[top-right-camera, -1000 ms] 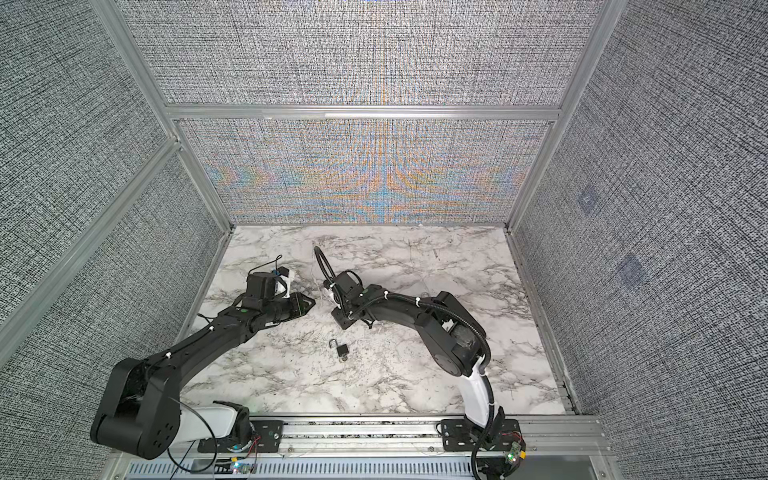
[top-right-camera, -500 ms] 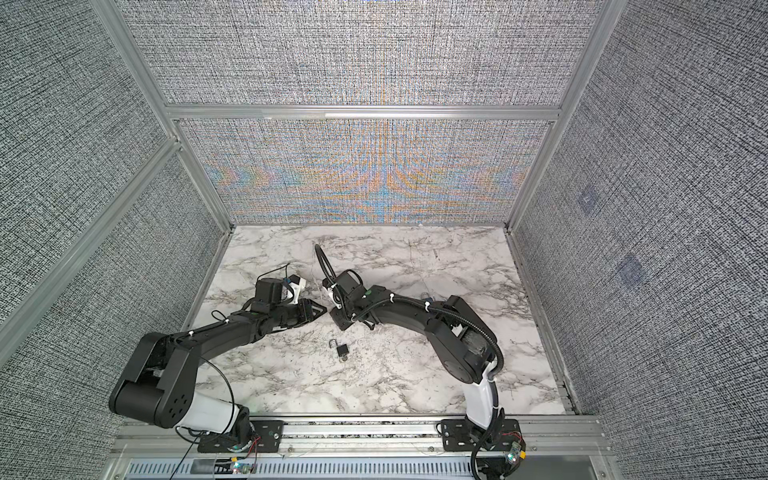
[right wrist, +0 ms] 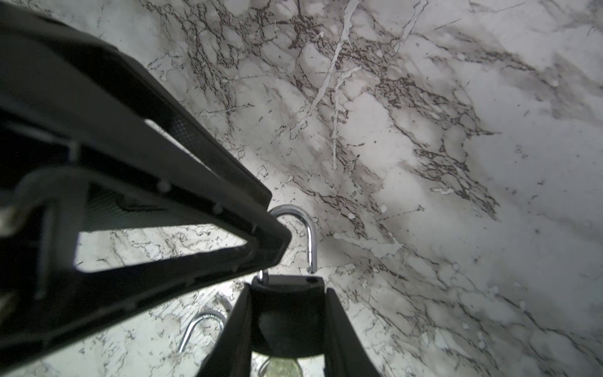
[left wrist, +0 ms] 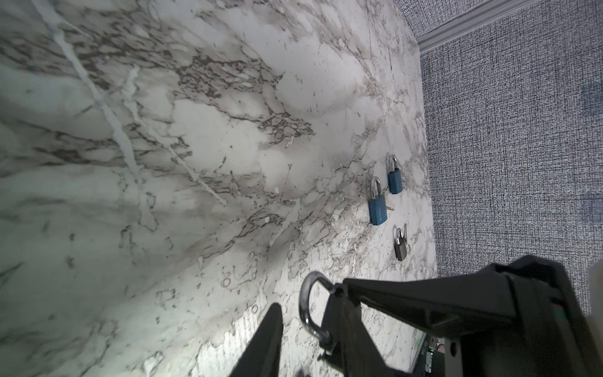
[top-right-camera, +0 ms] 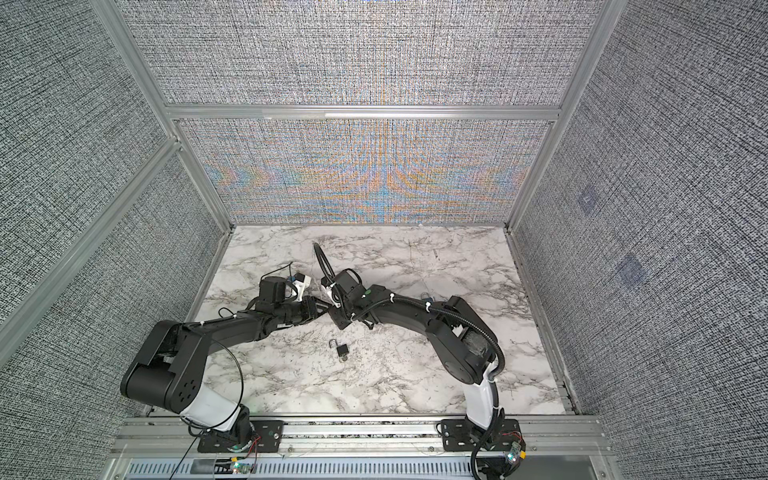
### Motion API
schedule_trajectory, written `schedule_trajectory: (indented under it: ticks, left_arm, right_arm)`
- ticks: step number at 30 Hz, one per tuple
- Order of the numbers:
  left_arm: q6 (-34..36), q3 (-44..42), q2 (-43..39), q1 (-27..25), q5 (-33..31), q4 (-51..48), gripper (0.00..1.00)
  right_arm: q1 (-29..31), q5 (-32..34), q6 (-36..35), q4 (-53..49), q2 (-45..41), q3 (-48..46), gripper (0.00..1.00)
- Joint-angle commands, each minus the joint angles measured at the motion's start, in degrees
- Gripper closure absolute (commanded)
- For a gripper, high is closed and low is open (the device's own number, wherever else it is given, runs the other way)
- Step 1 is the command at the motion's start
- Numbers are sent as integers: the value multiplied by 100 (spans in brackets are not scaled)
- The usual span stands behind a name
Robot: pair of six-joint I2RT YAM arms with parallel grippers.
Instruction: Lock with the key
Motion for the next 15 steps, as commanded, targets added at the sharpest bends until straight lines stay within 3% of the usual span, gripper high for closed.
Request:
schedule_trajectory:
  ticks: [1,10,15]
  left_arm:
    - [-18,38,64,-8,110,236,68]
    - [-85,141,233,-34,151,346,74]
    - [-147,159,359,-61,240,451,85]
  right_arm:
    - [12,-81,37,55,1,58,75]
    - [18,-91,38,64,-9,71,75]
    - [22,-98,44,73,-15,98,75]
